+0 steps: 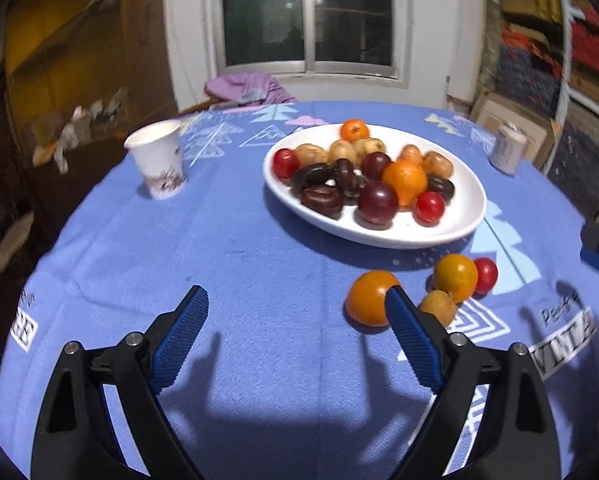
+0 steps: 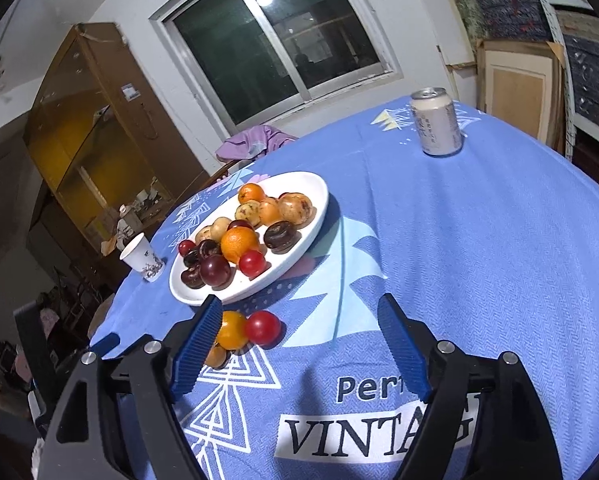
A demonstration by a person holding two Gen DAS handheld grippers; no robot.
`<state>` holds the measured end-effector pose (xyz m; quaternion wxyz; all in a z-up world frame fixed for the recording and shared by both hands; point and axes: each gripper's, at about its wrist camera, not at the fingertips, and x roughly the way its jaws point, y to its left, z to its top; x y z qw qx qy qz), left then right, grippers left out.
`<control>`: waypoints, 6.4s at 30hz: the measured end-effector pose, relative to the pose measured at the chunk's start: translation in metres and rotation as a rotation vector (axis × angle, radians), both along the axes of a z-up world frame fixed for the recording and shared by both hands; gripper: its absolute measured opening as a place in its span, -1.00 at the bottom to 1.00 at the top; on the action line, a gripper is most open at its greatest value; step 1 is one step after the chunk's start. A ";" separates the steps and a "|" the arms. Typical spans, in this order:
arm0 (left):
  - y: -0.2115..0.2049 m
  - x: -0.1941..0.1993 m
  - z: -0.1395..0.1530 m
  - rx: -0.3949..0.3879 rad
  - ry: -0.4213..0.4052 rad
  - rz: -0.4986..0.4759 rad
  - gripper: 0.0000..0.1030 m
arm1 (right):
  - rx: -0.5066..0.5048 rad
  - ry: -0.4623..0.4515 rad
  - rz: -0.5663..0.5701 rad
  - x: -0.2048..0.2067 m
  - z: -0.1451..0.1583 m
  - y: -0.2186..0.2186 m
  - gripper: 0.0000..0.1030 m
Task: Organize fruits
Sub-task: 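Move both open grippers back toward the remaining loose fruits, then grasp an orange tomato with the left gripper while the right grasps a red tomato, then carry both tomatoes onto the white plate and release them, then move both open grippers back toward the last two loose fruits, then grasp a small tan round fruit with the left gripper while the right grasps a yellow-orange tomato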
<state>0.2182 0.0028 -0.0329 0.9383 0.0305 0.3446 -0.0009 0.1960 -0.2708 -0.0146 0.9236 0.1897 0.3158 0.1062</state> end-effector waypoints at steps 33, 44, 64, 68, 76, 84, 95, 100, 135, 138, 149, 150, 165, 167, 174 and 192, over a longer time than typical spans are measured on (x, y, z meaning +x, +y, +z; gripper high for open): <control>-0.035 0.035 -0.022 0.042 0.102 -0.146 -0.24 | -0.246 0.065 0.098 0.011 -0.020 0.047 0.57; -0.023 0.035 -0.019 0.008 0.102 -0.085 -0.25 | -0.394 0.090 0.185 0.021 -0.030 0.078 -0.16; -0.024 0.036 -0.022 0.029 0.110 -0.091 -0.25 | -0.361 0.172 0.262 0.053 -0.042 0.094 -0.40; -0.025 0.036 -0.022 0.029 0.109 -0.093 -0.25 | -0.376 0.156 0.262 0.049 -0.041 0.098 -0.41; -0.012 0.014 0.008 -0.020 0.000 -0.069 -0.26 | -0.277 0.076 0.212 0.026 -0.016 0.076 -0.42; -0.005 0.041 0.105 -0.025 -0.129 -0.050 -0.25 | -0.232 -0.162 0.159 0.037 0.114 0.052 -0.42; -0.050 0.122 0.040 -0.046 0.021 -0.092 -0.25 | -0.189 0.018 0.160 0.182 0.050 0.088 -0.42; -0.050 0.133 0.020 -0.020 0.036 -0.089 -0.25 | -0.234 0.096 0.197 0.201 0.015 0.104 -0.42; -0.047 0.005 0.009 0.006 -0.029 -0.179 0.67 | -0.072 -0.042 -0.037 0.027 0.018 0.004 0.53; -0.067 -0.005 -0.001 0.066 -0.035 -0.246 0.67 | -0.018 -0.037 -0.058 0.026 0.015 -0.008 0.53; -0.067 0.013 -0.021 0.018 0.097 -0.248 0.33 | -0.028 -0.010 -0.020 0.025 0.009 0.002 0.54; -0.069 0.012 -0.022 0.026 0.096 -0.251 0.33 | -0.031 -0.006 -0.017 0.026 0.008 0.003 0.54; -0.079 0.018 -0.032 0.072 0.158 -0.272 -0.09 | -0.119 0.057 0.066 0.034 -0.006 0.032 0.54; -0.080 0.018 -0.033 0.072 0.160 -0.277 -0.12 | -0.139 0.064 0.081 0.035 -0.008 0.038 0.54; -0.085 0.015 -0.033 0.086 0.152 -0.307 -0.47 | -0.193 0.083 0.138 0.035 -0.017 0.056 0.54; -0.073 0.012 -0.030 0.087 0.144 -0.272 -0.48 | -0.330 0.133 0.288 0.046 -0.033 0.108 0.34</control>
